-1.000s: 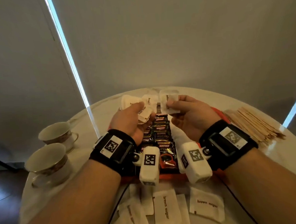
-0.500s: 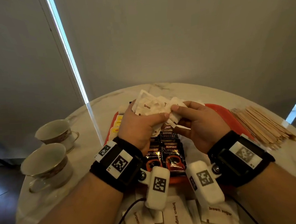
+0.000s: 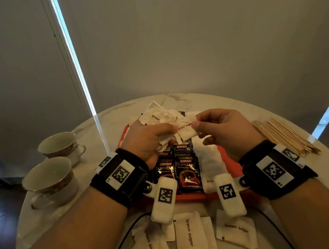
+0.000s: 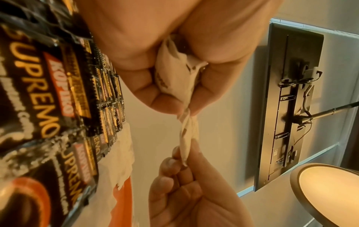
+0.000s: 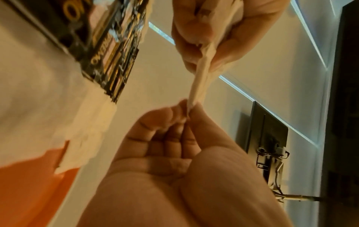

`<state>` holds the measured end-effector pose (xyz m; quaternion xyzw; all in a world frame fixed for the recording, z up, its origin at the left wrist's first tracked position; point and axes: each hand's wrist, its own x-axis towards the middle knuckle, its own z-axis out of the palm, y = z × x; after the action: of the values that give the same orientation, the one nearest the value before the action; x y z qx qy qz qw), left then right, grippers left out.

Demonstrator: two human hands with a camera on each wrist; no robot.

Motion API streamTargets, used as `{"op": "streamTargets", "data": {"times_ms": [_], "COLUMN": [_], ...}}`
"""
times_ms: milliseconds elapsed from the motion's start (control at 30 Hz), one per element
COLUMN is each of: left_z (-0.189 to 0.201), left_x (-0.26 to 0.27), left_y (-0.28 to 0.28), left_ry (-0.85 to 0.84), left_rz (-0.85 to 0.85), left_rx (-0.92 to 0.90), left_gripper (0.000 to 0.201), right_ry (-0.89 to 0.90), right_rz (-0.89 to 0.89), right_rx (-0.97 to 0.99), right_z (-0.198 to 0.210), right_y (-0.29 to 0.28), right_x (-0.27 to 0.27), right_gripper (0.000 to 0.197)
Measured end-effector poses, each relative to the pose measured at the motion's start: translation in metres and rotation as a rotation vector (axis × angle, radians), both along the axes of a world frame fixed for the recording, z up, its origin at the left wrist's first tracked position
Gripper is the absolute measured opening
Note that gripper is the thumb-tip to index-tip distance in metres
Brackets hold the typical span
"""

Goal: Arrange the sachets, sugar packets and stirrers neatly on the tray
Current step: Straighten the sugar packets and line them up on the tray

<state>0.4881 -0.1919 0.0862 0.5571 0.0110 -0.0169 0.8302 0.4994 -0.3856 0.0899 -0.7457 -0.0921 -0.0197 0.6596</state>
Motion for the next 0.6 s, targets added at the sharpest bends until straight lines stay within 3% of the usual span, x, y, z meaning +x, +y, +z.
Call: {"op": "streamTargets", "data": {"times_ms": [133, 267, 367, 533, 600], "left_z": [-0.003, -0.002, 0.001, 0.000, 0.001], "left_x": [0.003, 0.005, 0.004, 0.005, 0.005], "left_y": [-0.001, 0.001, 0.001, 0.002, 0.003], "left_ry": [0.004, 0.024, 0.028, 0.023, 0.022], "left_rz": [0.042, 0.111, 0.110, 0.132, 0.125], "left_rx": [0.002, -0.057, -0.072, -0.055, -0.060], "left_gripper": [0.018, 0.038, 0.035, 0.044, 0.037], "right_ry": [0.050, 0.172, 0.289, 0.445, 0.473], "right_rz": [-0.033, -0.344, -0.438, -0.397, -0.394], "right_rx": [-0.052, 0.171, 0.025, -0.218, -0.266], "right_z": [0.004, 0.003, -0.008, -0.038, -0.039], "right_y": [-0.011, -0.040, -0.068, -0.097, -0.090], "right_x": [0.006, 0.041, 0.073, 0.106, 0.106], "right_gripper": [0.004, 0.015, 0.006, 0.012, 0.018]}}
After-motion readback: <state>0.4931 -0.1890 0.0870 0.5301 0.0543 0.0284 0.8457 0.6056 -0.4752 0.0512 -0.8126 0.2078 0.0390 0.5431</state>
